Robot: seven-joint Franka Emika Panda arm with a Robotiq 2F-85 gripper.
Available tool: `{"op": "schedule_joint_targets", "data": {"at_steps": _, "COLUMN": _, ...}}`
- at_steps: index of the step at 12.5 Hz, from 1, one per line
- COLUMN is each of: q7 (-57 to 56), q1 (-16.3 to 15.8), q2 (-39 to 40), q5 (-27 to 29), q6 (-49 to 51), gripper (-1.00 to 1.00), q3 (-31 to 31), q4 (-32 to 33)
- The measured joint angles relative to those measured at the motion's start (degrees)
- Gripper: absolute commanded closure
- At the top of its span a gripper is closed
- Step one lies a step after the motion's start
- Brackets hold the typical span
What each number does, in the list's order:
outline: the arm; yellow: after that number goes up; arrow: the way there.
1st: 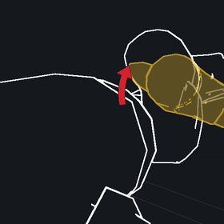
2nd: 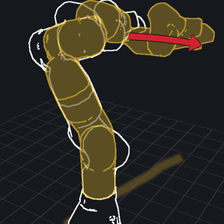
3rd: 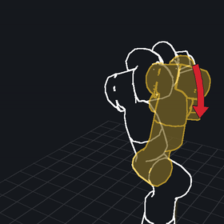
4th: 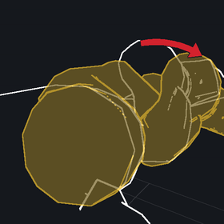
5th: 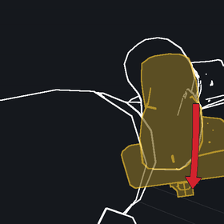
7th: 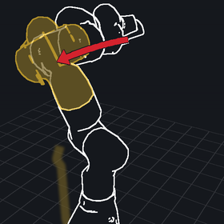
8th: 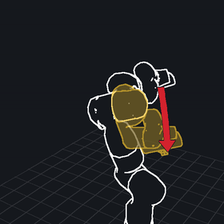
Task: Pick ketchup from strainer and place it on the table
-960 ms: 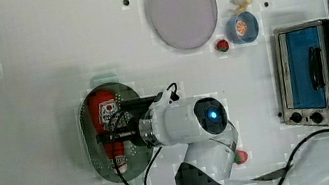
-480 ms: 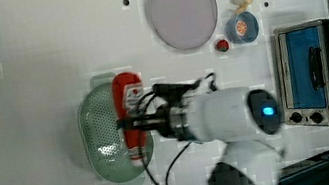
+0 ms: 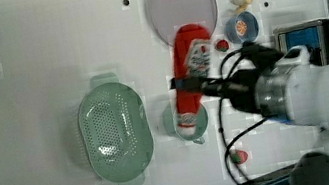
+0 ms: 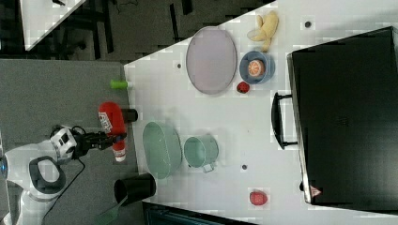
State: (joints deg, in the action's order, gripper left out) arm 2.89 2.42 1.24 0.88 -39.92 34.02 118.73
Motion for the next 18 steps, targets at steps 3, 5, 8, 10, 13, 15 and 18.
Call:
{"op": "schedule_joint_targets", "data": {"at_steps": 3, "q7": -0.12, "q1": 2.36, "q2": 0.56, "q5": 0.17, "q6": 3.97, "gripper": -0.12, "q3": -5.76, "q4": 0.45}}
{"op": "schedule_joint_targets", "data": {"at_steps": 5, "q7": -0.15, "q1": 3.71, "q2": 1.55, "q5": -0.09, "q6": 4.06, "gripper": -0.12, "q3": -11.19, "q4": 1.34}}
{"op": "schedule_joint_targets", "data": {"at_steps": 8, "q7": -0.17, "q1": 5.33, "q2": 2.93, "q5": -0.07, "q6": 4.17, "gripper": -0.12, "q3": -21.02, "q4": 3.25}}
{"op": "schedule_joint_targets", "data": {"at_steps": 10, "q7": -1.14, "q1": 7.28, "q2": 4.58, "q5": 0.05, "q6": 3.78, "gripper": -0.12, "q3": -25.24, "q4": 4.14}}
{"op": "schedule_joint_targets", "data": {"at_steps": 13, "q7": -1.97, "q1": 9.42, "q2": 6.51, "q5": 0.22, "q6": 2.66, "gripper": -0.12, "q3": -29.02, "q4": 7.61}}
{"op": "schedule_joint_targets", "data": {"at_steps": 15, "q7": -2.60, "q1": 9.96, "q2": 8.93, "q5": 0.09, "q6": -0.31, "gripper": -0.40, "q3": -29.90, "q4": 9.06}}
{"op": "schedule_joint_targets", "data": {"at_steps": 18, "q7": -2.66, "q1": 9.52, "q2": 14.63, "q5": -0.47, "q6": -6.74, "gripper": -0.99, "q3": -29.22, "q4": 10.85}}
